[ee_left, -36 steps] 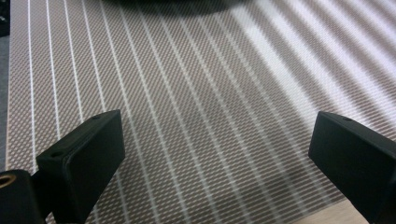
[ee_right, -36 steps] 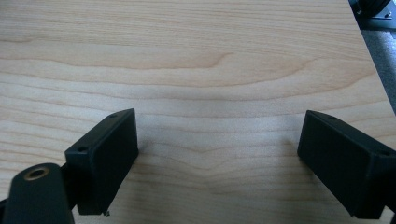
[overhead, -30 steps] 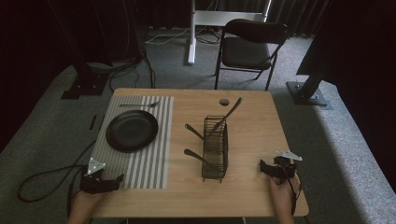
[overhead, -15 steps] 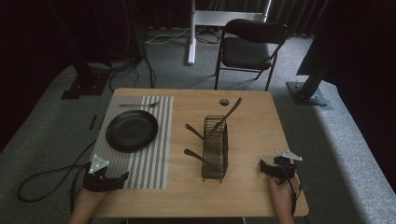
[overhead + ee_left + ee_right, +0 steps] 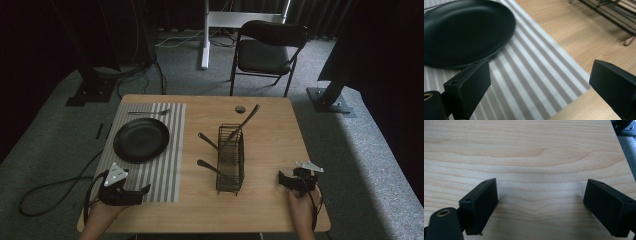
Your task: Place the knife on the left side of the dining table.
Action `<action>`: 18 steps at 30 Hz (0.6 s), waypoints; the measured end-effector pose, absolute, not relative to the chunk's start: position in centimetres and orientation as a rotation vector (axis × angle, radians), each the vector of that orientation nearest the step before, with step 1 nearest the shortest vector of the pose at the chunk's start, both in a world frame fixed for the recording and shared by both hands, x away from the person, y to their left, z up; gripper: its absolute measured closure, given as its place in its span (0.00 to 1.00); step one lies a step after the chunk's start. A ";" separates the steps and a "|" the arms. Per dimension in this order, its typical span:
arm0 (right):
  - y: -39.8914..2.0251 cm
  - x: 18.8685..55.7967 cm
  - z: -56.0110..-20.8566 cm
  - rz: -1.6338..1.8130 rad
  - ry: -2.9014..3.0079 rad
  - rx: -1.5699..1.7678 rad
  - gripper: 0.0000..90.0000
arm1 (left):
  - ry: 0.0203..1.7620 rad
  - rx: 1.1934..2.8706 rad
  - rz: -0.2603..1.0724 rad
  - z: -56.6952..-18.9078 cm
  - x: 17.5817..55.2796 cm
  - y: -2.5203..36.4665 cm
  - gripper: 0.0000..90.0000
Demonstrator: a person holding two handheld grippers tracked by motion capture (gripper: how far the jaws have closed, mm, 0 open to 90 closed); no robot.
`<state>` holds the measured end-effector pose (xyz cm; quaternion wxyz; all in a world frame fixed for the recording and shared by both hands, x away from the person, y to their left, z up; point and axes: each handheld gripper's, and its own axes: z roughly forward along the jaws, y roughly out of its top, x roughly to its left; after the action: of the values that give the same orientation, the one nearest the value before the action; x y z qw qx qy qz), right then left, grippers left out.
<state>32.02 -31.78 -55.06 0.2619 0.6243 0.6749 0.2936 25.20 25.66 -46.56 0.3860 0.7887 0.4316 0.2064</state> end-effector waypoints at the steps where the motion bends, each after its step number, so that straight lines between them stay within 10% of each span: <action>1: -31.8 32.0 -55.1 0.794 1.826 1.689 0.13 | 1.084 2.008 0.508 -46.4 25.2 25.5 0.04; 18: -31.8 32.0 -55.1 0.795 1.826 1.690 0.13 | 0.958 1.987 0.451 -43.7 24.7 22.6 0.04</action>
<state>32.02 -31.78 -55.06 0.2618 0.6243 0.6749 0.2936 24.70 22.58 -43.73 0.4303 0.7967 0.3840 0.1807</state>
